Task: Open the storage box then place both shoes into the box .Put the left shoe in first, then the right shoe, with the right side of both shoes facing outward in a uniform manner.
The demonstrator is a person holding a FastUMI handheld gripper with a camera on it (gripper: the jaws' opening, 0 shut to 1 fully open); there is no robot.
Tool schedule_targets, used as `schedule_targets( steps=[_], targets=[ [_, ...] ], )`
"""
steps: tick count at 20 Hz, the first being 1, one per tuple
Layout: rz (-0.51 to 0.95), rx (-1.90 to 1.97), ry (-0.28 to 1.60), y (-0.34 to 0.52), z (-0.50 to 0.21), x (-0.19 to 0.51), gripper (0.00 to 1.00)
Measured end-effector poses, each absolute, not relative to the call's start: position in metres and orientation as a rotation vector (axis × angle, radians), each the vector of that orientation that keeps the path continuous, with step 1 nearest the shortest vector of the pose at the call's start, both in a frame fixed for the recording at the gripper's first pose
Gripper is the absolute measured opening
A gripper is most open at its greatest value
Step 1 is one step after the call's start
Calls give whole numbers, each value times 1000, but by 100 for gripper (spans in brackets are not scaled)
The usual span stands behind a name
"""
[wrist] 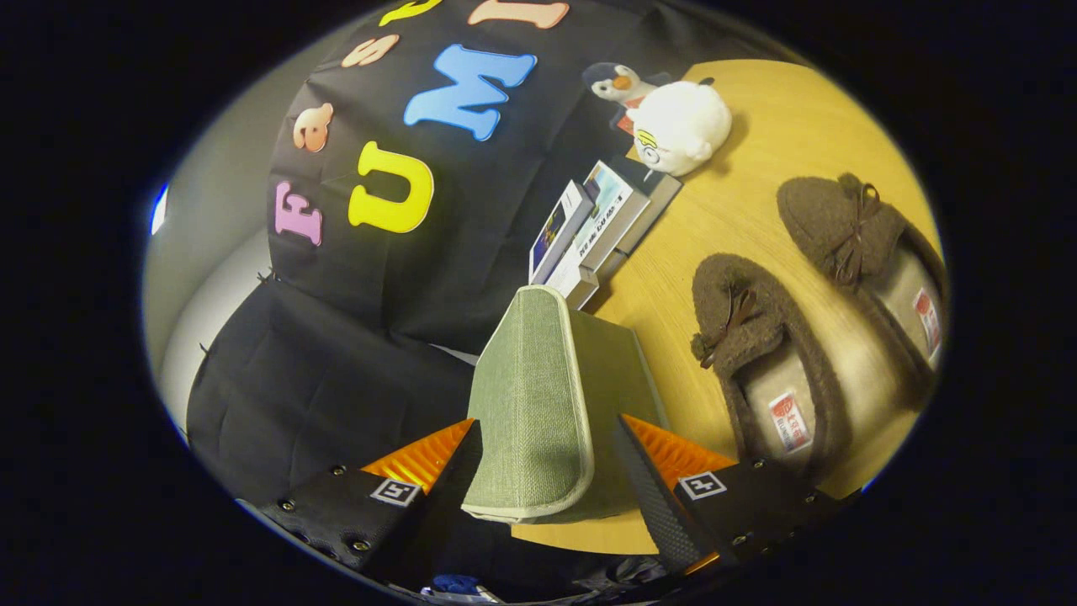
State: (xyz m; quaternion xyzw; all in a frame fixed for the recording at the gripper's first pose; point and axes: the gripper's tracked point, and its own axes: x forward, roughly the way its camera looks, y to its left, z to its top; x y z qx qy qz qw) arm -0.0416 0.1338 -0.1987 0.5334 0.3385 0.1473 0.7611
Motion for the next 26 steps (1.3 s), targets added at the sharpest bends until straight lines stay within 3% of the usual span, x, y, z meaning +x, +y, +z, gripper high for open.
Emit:
schedule_targets(
  steps=[11,12,13,22,23,24,26],
  targets=[
    [330,1428,859,161,-223,-49,95],
    [314,1440,861,156,-221,-51,94],
    [318,1458,863,152,-221,-50,74],
    [371,1472,882,164,-218,-55,74],
    [359,1486,866,160,-216,-52,46],
    [363,1488,874,160,-216,-52,41],
    [351,1505,841,149,-210,-49,20]
  ],
)
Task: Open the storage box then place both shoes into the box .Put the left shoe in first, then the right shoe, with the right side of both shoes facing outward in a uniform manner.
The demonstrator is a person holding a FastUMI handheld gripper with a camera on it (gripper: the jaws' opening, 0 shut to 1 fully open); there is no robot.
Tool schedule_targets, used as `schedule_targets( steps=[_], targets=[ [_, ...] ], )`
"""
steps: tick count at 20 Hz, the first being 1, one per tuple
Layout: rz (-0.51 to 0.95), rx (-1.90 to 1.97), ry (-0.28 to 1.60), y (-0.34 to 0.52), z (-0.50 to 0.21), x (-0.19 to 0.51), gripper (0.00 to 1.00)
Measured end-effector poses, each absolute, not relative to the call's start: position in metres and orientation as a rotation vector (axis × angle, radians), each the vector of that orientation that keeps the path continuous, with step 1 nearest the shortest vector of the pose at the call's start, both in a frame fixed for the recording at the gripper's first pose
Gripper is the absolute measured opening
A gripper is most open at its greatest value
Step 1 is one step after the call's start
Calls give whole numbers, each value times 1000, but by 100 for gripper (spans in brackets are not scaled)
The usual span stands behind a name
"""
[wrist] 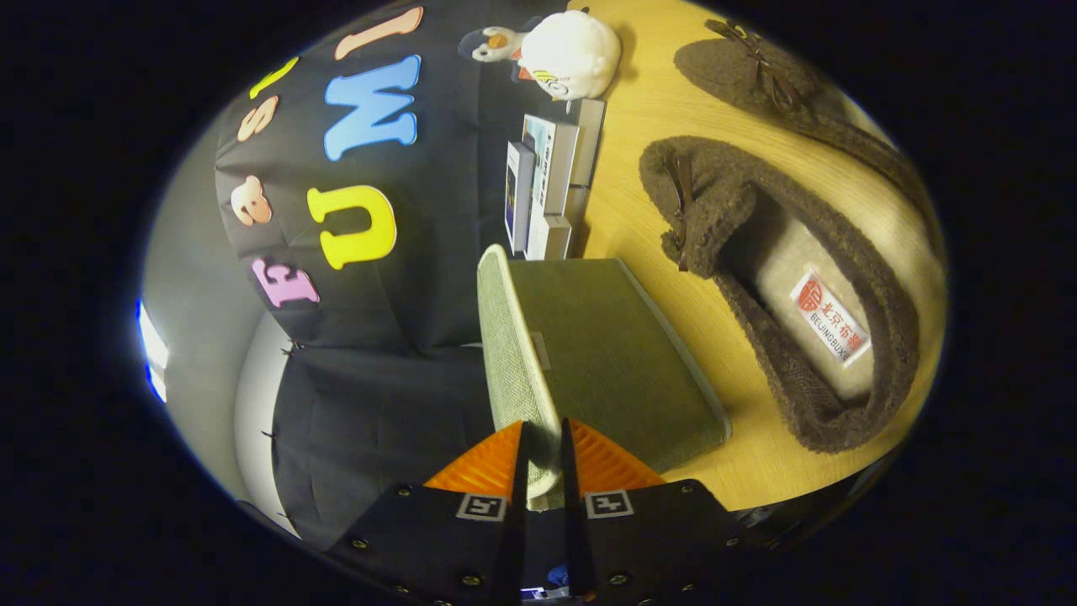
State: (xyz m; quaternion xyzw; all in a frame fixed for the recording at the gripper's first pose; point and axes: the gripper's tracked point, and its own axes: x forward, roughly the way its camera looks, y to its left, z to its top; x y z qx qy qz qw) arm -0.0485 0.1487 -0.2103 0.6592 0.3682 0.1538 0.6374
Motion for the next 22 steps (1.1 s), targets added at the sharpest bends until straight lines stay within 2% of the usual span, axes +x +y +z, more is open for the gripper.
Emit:
schedule_targets(
  steps=[2,4,13,22],
  targets=[
    [376,1465,843,152,-209,-48,15],
    [401,1445,790,157,-199,-33,0],
    [541,1236,735,161,-132,-39,0],
    [682,1145,681,203,-65,-26,0]
  ],
)
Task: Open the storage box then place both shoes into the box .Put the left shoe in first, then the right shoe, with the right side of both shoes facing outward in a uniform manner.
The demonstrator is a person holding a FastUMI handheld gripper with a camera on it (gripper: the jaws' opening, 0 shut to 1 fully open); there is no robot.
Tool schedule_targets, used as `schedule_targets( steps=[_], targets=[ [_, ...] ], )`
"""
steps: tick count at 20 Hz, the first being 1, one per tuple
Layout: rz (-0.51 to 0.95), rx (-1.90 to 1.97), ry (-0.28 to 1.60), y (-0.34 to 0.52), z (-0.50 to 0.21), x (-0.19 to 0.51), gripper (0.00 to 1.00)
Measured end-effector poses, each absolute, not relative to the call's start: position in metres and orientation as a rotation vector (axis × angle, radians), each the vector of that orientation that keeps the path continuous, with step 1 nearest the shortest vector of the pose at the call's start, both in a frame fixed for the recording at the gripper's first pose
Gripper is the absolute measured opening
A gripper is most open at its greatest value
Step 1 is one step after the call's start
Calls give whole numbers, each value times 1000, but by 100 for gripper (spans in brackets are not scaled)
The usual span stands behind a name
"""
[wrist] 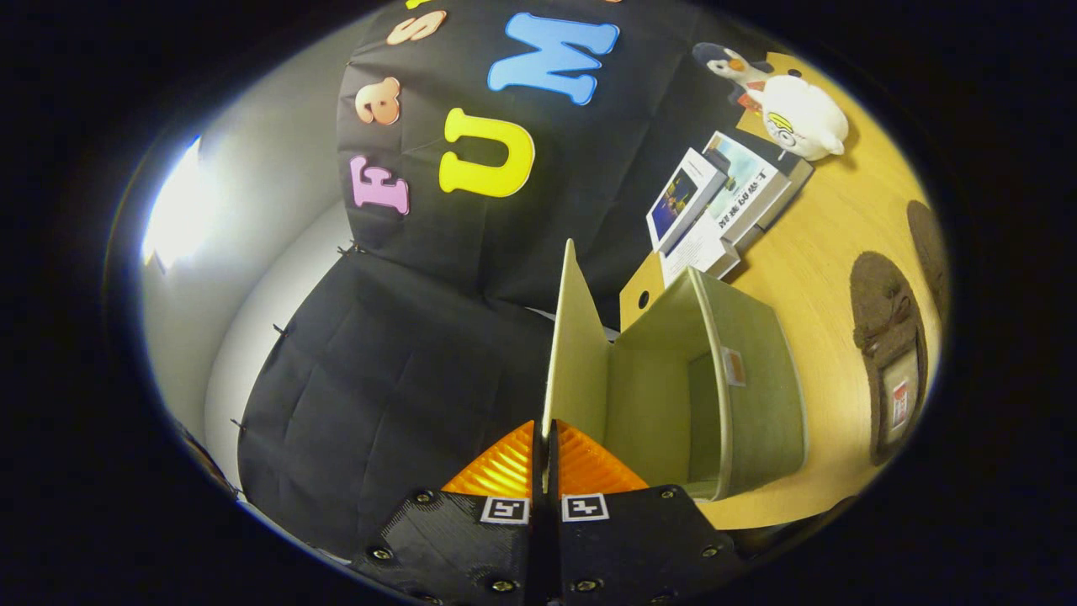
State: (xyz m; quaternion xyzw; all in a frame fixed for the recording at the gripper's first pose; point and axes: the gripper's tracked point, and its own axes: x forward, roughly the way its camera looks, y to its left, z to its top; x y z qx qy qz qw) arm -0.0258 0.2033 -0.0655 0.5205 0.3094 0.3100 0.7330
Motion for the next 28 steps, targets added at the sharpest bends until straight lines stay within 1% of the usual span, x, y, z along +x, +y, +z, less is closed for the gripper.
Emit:
schedule_targets(
  steps=[10,19,21,22,23,24,27,28],
  targets=[
    [745,985,641,269,-33,-14,0],
    [758,806,607,342,-36,-20,0],
    [772,784,604,359,-39,-20,2],
    [780,769,601,365,-38,-20,4],
    [778,748,594,368,-40,-17,16],
    [780,737,590,371,-40,-17,17],
    [781,721,578,374,-41,-15,67],
    [766,708,573,369,-42,-13,80]
  ],
)
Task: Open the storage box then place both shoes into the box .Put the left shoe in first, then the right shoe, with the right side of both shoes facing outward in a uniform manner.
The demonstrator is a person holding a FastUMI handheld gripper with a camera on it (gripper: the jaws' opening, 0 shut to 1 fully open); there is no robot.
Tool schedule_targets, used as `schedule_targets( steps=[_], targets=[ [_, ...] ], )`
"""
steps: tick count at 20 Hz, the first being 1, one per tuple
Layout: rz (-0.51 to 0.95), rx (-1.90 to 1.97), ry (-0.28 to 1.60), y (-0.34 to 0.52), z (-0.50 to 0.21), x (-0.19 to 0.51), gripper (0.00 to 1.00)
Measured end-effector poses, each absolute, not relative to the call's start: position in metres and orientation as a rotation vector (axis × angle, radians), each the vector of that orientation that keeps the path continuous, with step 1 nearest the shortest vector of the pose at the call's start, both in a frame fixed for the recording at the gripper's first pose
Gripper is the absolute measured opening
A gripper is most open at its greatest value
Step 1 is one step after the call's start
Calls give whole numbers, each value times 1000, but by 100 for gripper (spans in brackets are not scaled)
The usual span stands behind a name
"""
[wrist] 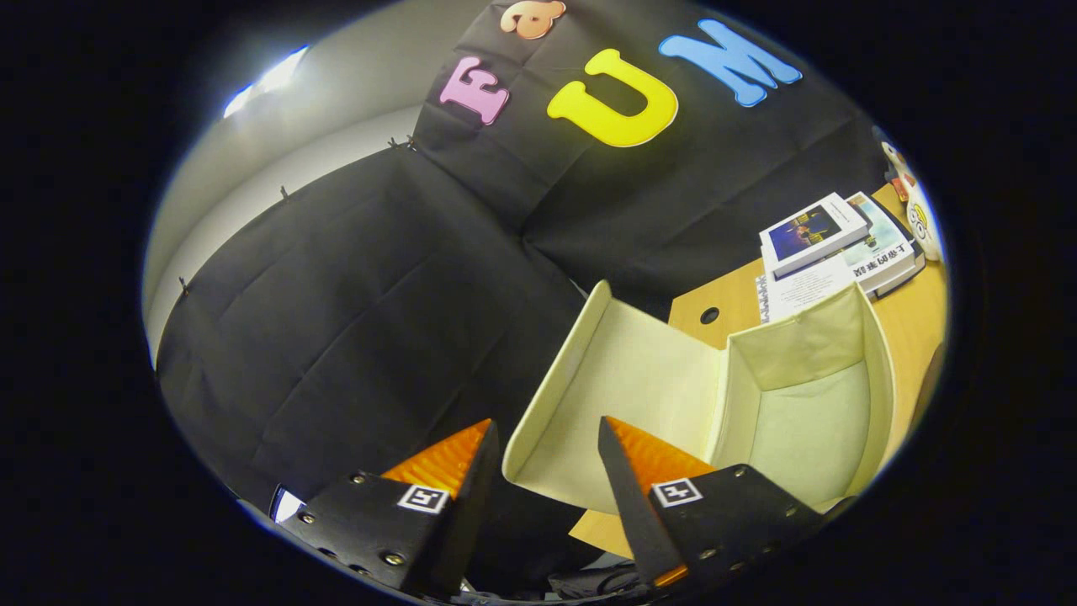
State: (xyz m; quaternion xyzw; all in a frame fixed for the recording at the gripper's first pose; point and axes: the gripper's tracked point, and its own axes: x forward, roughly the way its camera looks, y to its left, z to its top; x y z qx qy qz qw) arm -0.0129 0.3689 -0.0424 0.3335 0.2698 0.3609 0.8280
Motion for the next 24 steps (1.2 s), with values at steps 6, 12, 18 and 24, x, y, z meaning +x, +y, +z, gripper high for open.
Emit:
schedule_targets(
  steps=[6,12,18,24],
  targets=[
    [674,619,546,327,-56,1,96],
    [587,528,539,269,-67,10,96],
    [491,478,547,210,-82,13,97],
    [362,437,582,146,-109,14,97]
  ],
)
